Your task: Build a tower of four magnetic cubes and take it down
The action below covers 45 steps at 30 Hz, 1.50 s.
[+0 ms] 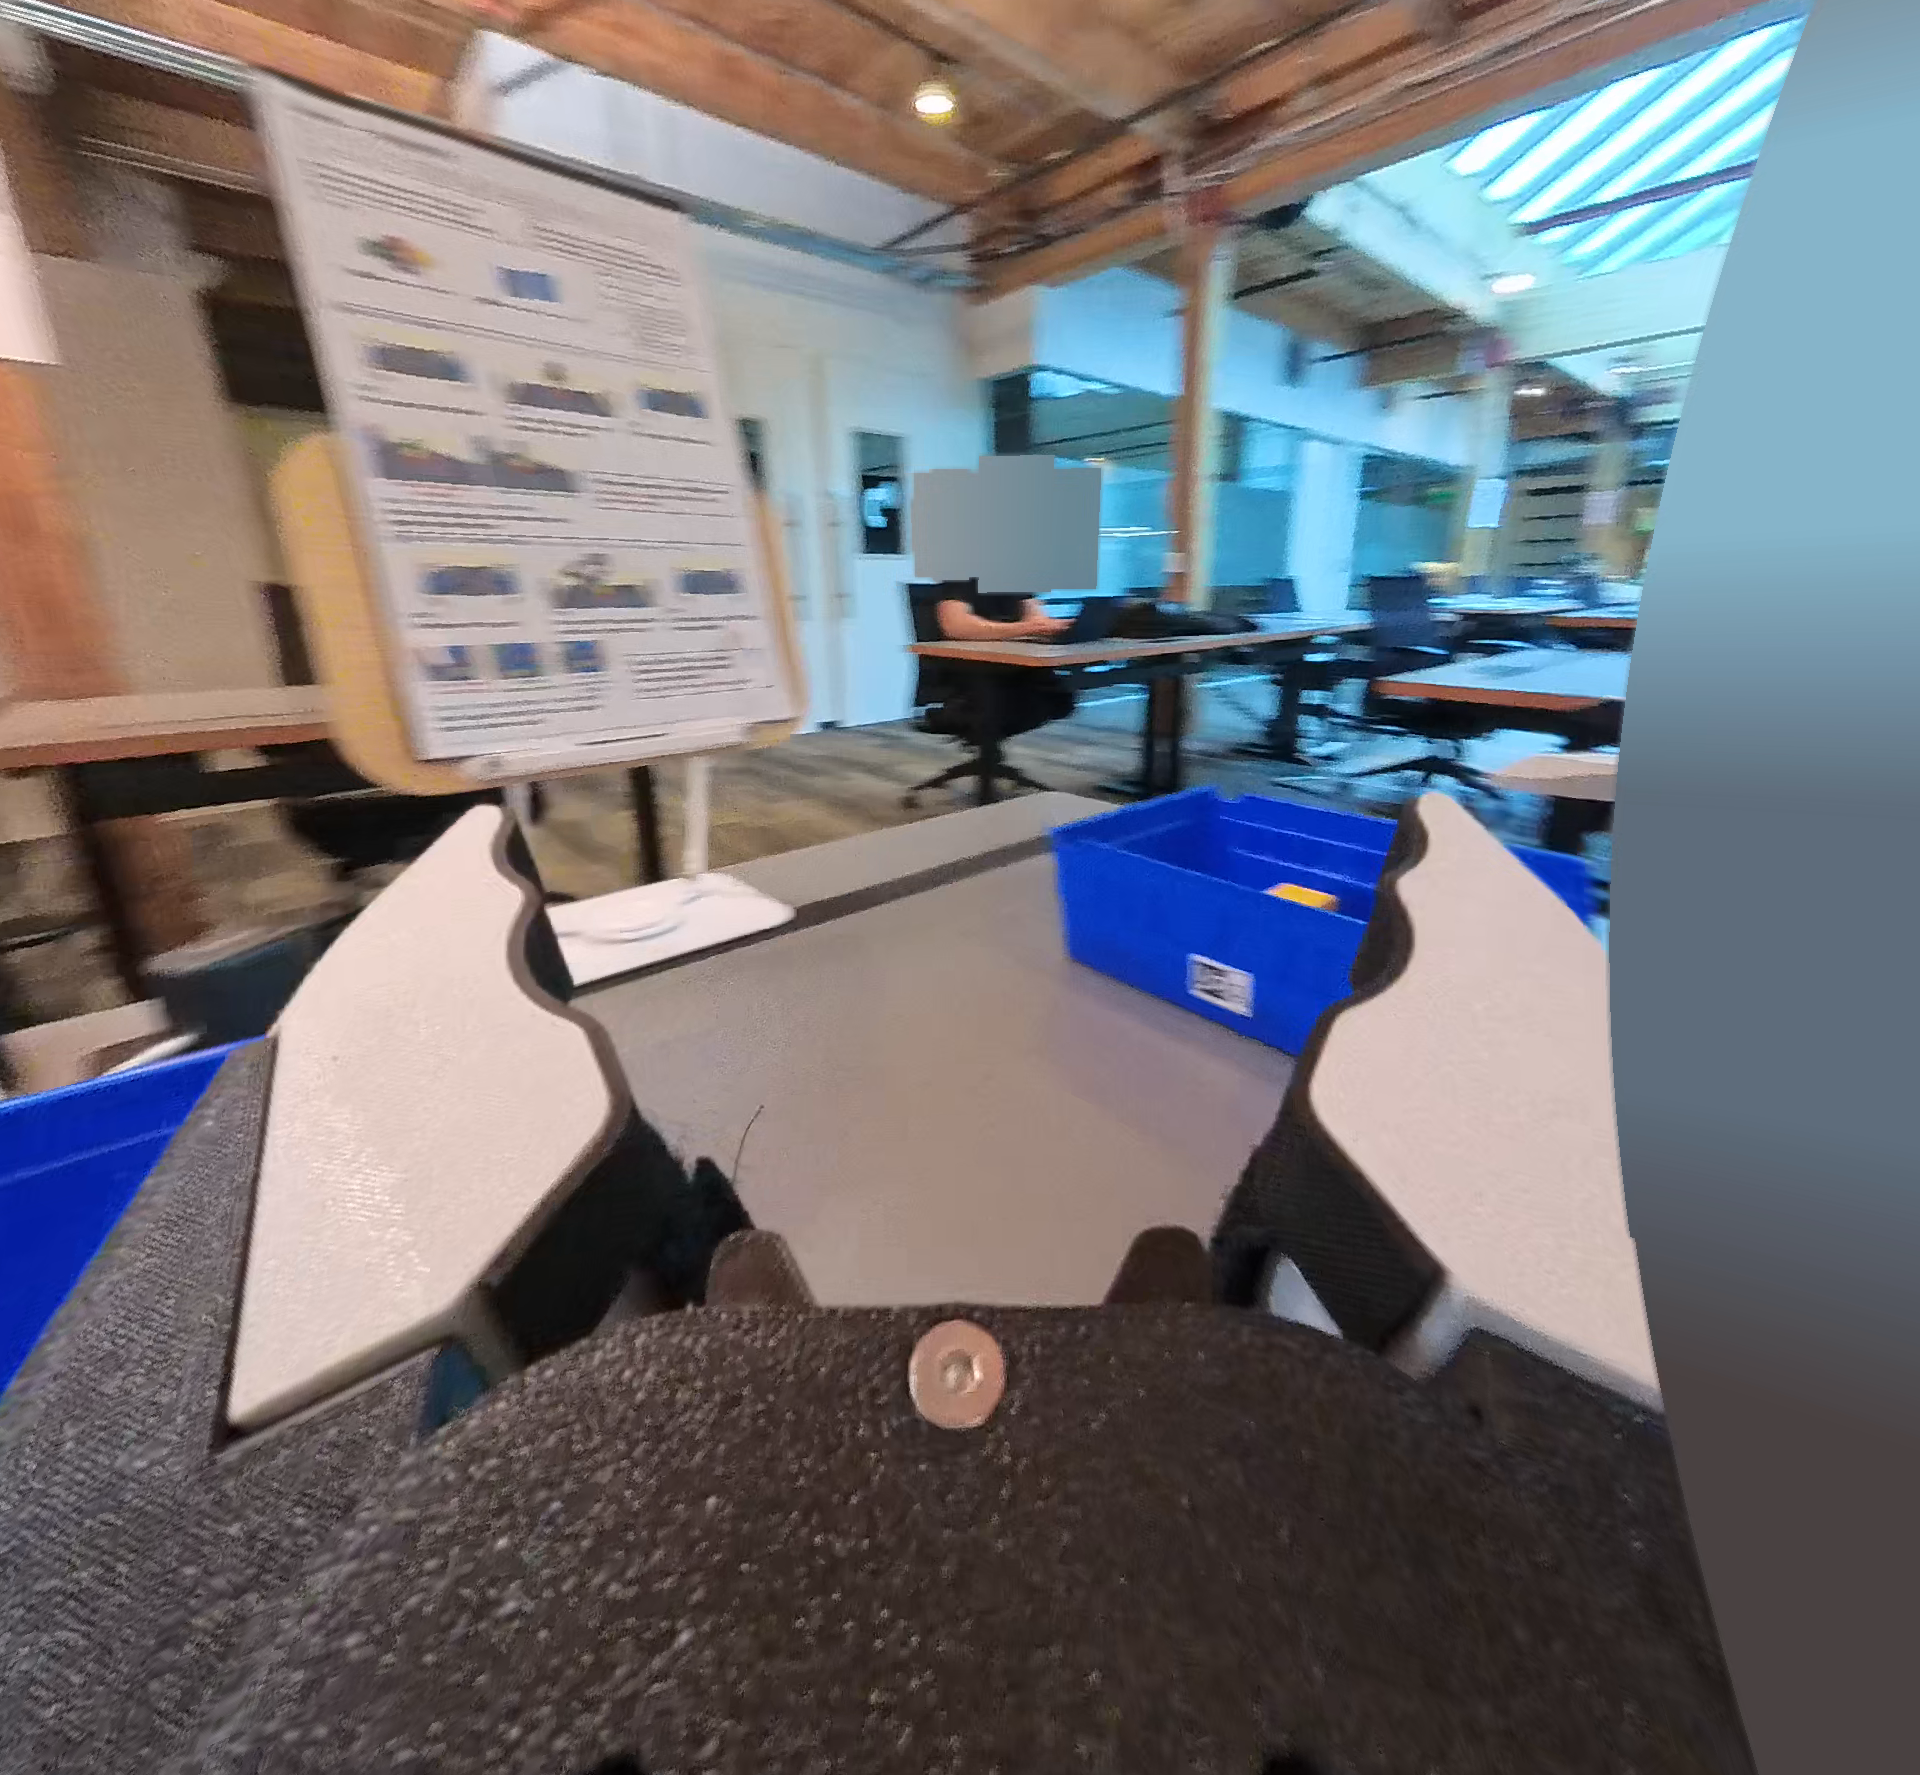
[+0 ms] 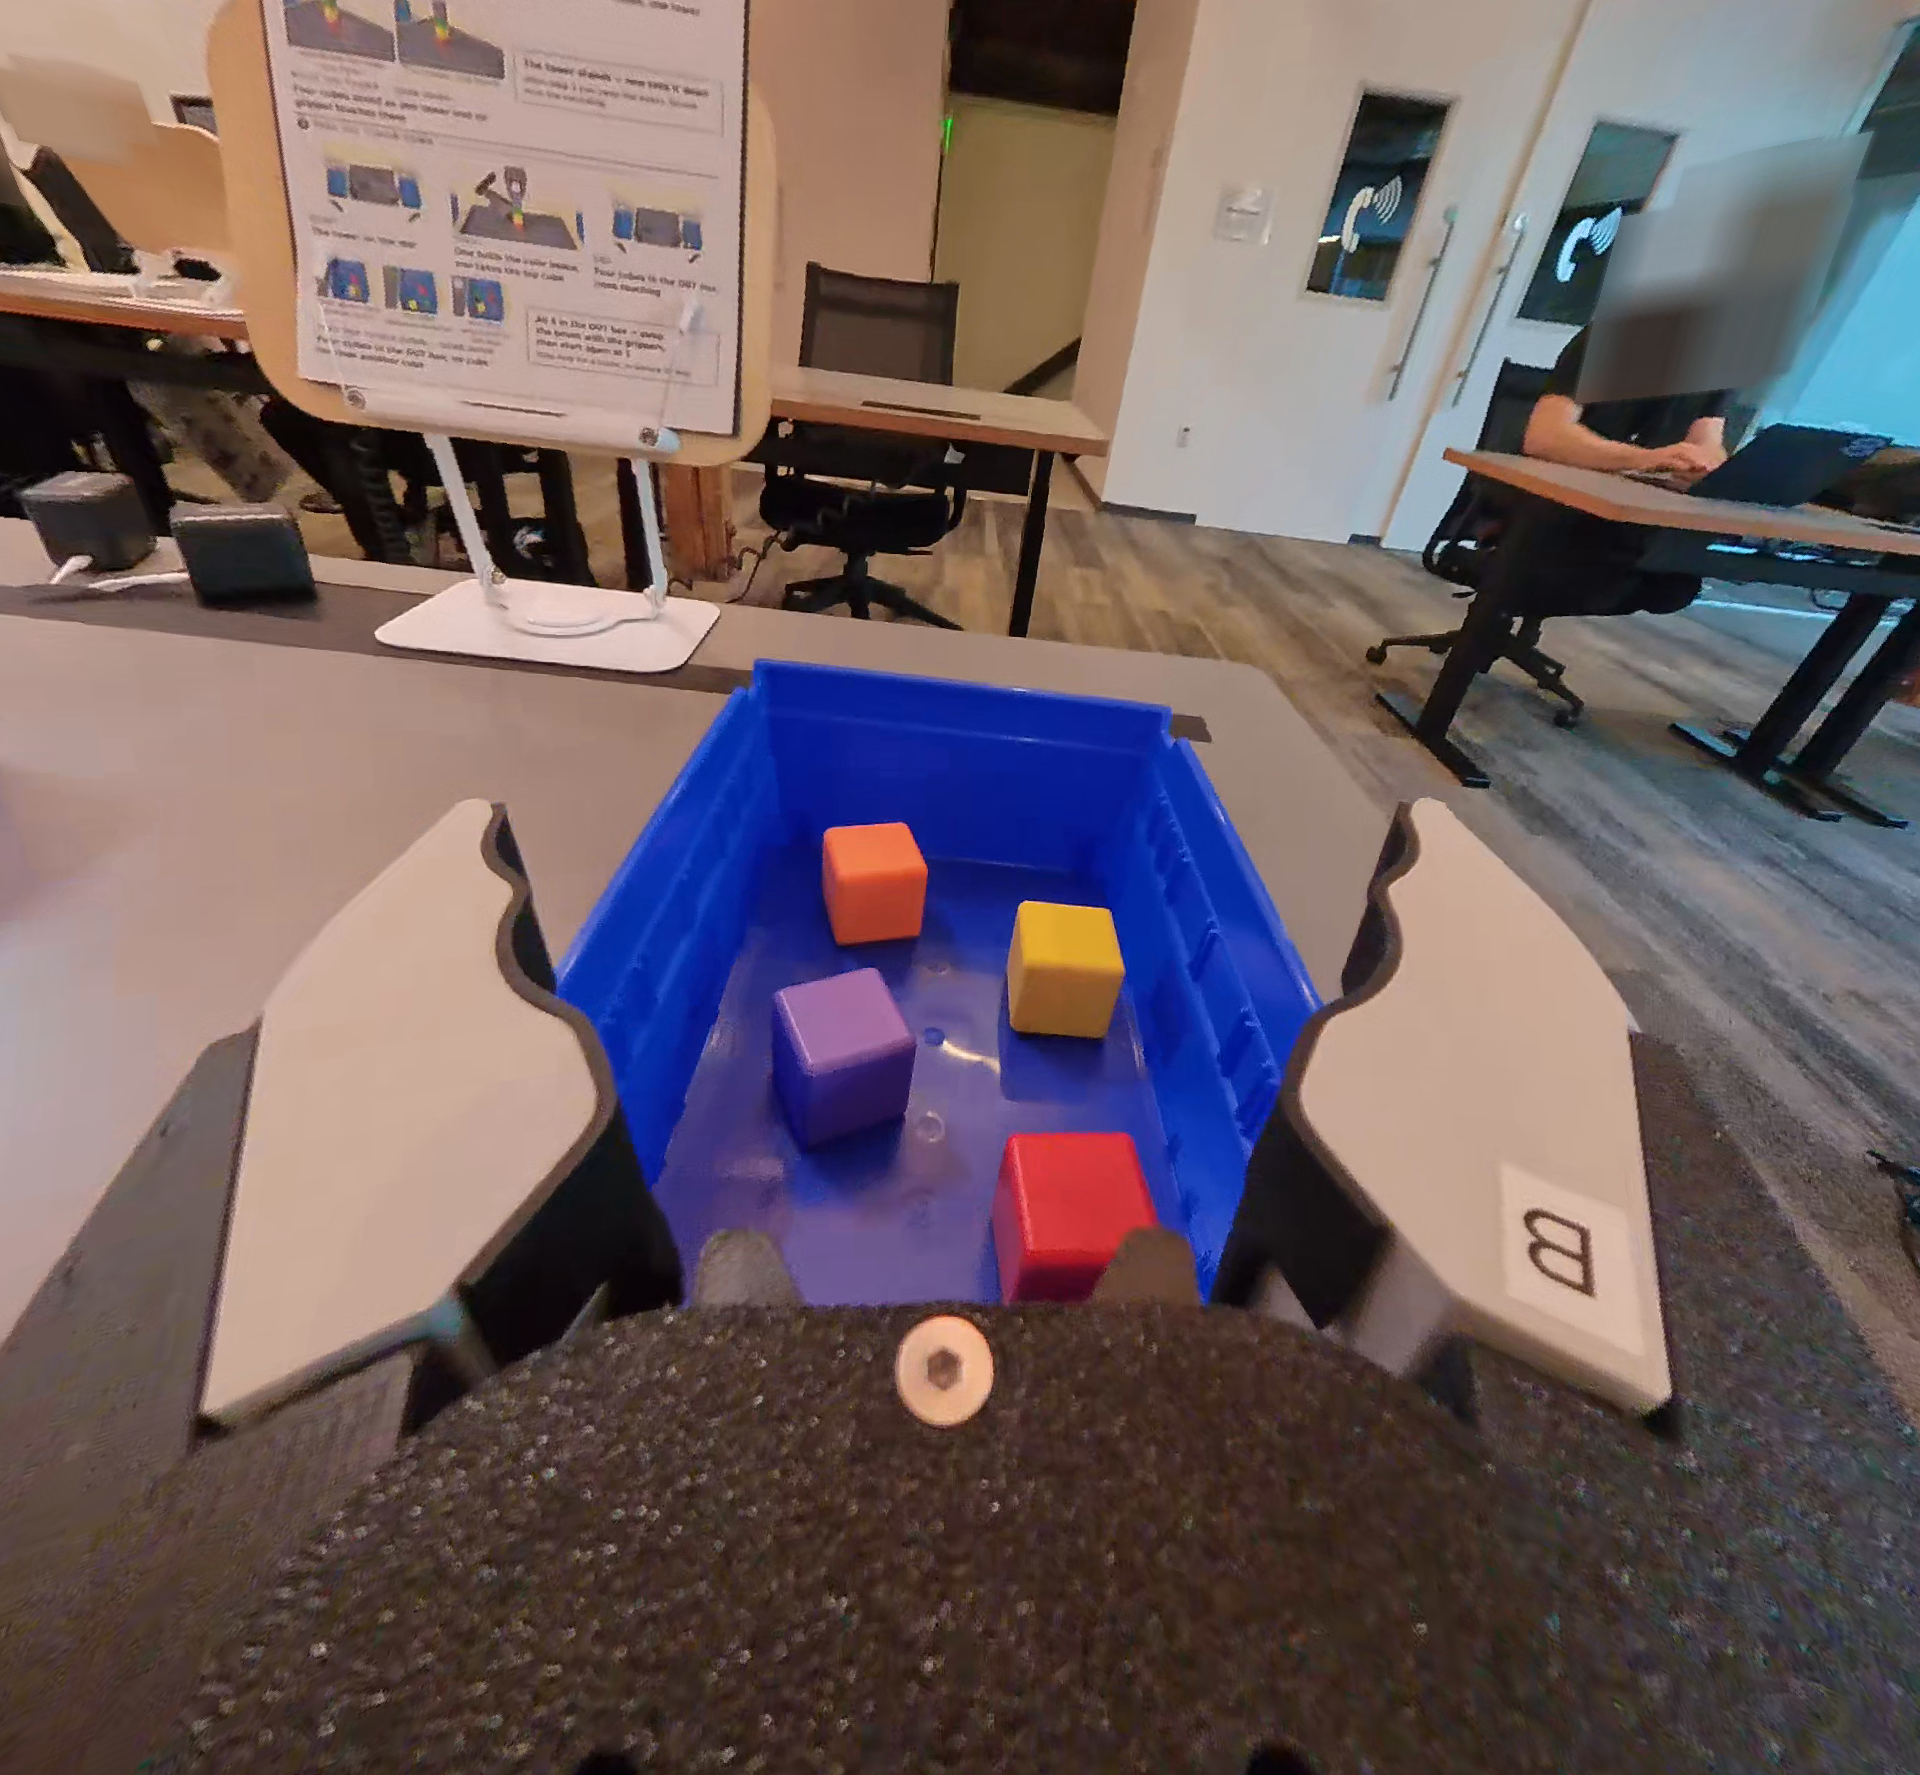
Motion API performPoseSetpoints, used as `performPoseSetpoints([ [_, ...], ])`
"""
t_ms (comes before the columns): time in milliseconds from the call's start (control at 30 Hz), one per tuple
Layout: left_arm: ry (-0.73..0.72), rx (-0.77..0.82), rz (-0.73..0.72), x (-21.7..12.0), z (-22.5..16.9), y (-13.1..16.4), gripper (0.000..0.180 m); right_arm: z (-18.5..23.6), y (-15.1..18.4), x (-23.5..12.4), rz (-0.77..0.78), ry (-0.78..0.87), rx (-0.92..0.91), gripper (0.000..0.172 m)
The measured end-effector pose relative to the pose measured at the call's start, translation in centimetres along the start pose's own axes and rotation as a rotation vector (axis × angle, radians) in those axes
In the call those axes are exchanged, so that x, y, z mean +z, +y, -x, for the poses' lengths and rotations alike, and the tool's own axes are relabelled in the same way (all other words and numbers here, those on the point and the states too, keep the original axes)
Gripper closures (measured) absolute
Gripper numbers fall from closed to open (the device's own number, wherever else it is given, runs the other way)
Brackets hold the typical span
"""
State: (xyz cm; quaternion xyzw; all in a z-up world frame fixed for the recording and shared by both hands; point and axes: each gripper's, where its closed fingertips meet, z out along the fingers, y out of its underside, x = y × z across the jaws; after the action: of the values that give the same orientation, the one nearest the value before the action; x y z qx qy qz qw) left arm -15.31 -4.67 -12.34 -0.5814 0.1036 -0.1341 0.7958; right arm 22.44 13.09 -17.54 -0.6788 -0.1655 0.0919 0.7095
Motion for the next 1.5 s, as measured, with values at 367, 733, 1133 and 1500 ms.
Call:
performPoseSetpoints([
  [367, -0.323, 0.049, 0.215, -3.9, 6.0, 3.7, 0.034, 1.7, 0.6, -1.7, 0.026, -0.022, -0.025, 0.024],
  [733, -0.456, 0.135, 0.57, -3.8, 9.3, 14.1, 0.05, 10.3, 9.6, 1.7, 0.394, -0.212, -0.119, 0.049],
  [1133, -0.437, 0.323, 0.703, -5.1, 11.0, 16.5, 0.158, 11.1, 11.4, 2.8, 0.421, -0.213, -0.274, 0.156],
  [1500, -0.167, 0.254, 0.626, -3.5, 13.8, 16.7, 0.178, 10.0, 11.4, 1.1, 0.398, -0.454, -0.302, 0.167],
])
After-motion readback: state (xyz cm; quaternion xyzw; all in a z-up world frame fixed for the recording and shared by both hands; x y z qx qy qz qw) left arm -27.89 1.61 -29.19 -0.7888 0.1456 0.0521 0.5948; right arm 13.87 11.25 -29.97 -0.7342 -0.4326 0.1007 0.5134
